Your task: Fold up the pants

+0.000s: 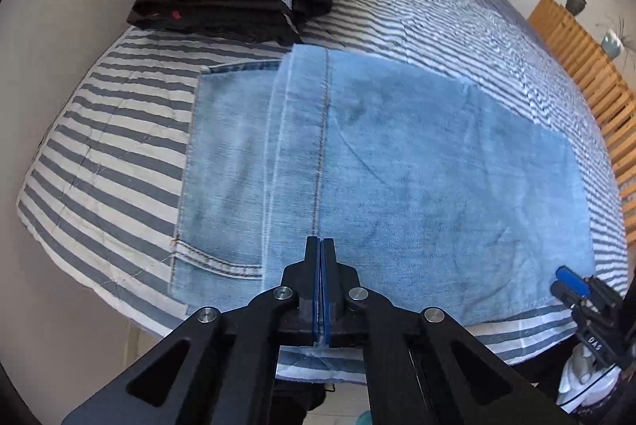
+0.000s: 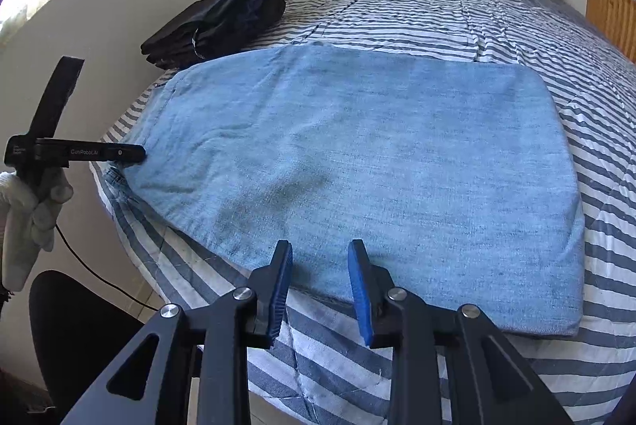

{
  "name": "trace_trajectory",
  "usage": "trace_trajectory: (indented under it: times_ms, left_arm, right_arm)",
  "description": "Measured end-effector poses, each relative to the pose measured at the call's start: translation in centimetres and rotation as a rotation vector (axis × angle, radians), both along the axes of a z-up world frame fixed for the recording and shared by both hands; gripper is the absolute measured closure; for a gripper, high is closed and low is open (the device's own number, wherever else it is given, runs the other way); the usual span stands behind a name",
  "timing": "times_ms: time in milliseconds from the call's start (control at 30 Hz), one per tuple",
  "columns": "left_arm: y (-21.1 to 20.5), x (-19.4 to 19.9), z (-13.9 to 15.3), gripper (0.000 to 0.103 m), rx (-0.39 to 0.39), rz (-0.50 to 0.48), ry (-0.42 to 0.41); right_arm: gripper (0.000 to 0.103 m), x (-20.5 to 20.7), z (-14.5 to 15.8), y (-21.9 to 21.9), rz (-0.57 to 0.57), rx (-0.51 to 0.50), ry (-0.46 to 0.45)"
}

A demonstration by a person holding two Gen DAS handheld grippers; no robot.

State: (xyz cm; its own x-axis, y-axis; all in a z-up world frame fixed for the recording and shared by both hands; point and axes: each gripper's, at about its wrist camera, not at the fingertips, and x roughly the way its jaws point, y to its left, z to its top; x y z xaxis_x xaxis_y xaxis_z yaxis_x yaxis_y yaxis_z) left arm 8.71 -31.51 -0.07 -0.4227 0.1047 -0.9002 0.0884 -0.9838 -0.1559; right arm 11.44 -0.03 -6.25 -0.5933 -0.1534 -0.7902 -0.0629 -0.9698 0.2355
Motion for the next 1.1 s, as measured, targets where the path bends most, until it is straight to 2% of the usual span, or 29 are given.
trace_trajectory:
  times_ms: [200, 233, 267, 300, 333, 367, 400, 533, 600, 733, 833, 900, 967, 1000, 1067, 1100]
  left_arm:
    - [-4.0, 2.9, 3.7, 0.103, -0.062, 0.061, 0.060]
    - [-5.1, 3.8, 4.0, 0.102, -0.093, 0.093, 0.051]
    - [-6.1, 4.2, 4.1, 0.101, -0.155, 0.133, 0.033]
    - [-7.0, 4.8, 3.9, 0.093, -0.250, 0.171, 0.005]
    - [-7.9, 5.1, 3.5, 0.065, -0.346, 0.201, -0.028]
    - [-8.4, 5.5, 3.2, 0.049, -0.408, 0.223, -0.053]
    - [-8.8, 5.9, 3.0, 0.032, -0.404, 0.235, -0.049]
    - [-8.0, 6.4, 3.5, 0.032, -0.150, 0.190, 0.008]
    - [-6.1, 5.4, 3.5, 0.033, -0.099, 0.137, 0.037]
    - [-0.2, 2.0, 3.0, 0.054, -0.039, -0.026, 0.066]
    - [4.0, 0.1, 1.0, 0.056, -0.084, -0.143, 0.031]
    - [5.4, -0.7, -1.3, 0.057, -0.118, -0.196, -0.054]
    - [6.3, 0.0, -3.4, 0.059, -0.221, -0.246, -0.117]
    - [6.4, 0.6, -3.4, 0.059, -0.235, -0.274, -0.093]
    - [6.1, 0.8, -2.3, 0.060, -0.213, -0.232, -0.096]
    - [6.3, 0.8, -1.4, 0.063, -0.197, -0.206, -0.079]
  right_arm:
    - [0.077, 0.0, 0.0, 0.1, -0.001, -0.004, 0.000]
    - [0.077, 0.1, 0.0, 0.1, -0.001, -0.005, 0.002]
    - [0.077, 0.2, 0.0, 0.2, -0.001, -0.008, 0.004]
    - [0.077, 0.3, 0.1, 0.3, -0.001, -0.011, 0.005]
    - [0.077, 0.4, 0.1, 0.4, -0.001, -0.011, 0.005]
    - [0.076, 0.5, 0.1, 0.5, 0.000, -0.011, 0.005]
    - [0.076, 0.5, 0.1, 0.5, 0.000, -0.012, 0.004]
    - [0.075, 0.3, 0.2, 0.5, 0.003, -0.007, 0.003]
    - [0.075, 0.2, 0.3, 0.4, 0.002, -0.003, 0.005]
    - [0.075, 0.3, 0.5, 0.6, -0.007, -0.002, 0.009]
    - [0.075, 0.5, 0.8, 1.1, -0.002, -0.014, 0.003]
    - [0.074, 0.8, 0.7, 2.1, 0.002, -0.030, -0.012]
    - [0.074, 1.3, 0.4, 3.5, -0.003, -0.022, -0.041]
    - [0.074, 1.7, 0.3, 4.4, -0.006, 0.002, -0.055]
    - [0.074, 2.8, 0.4, 6.5, -0.032, 0.047, -0.066]
    - [0.074, 3.3, 0.6, 7.8, -0.054, 0.040, -0.063]
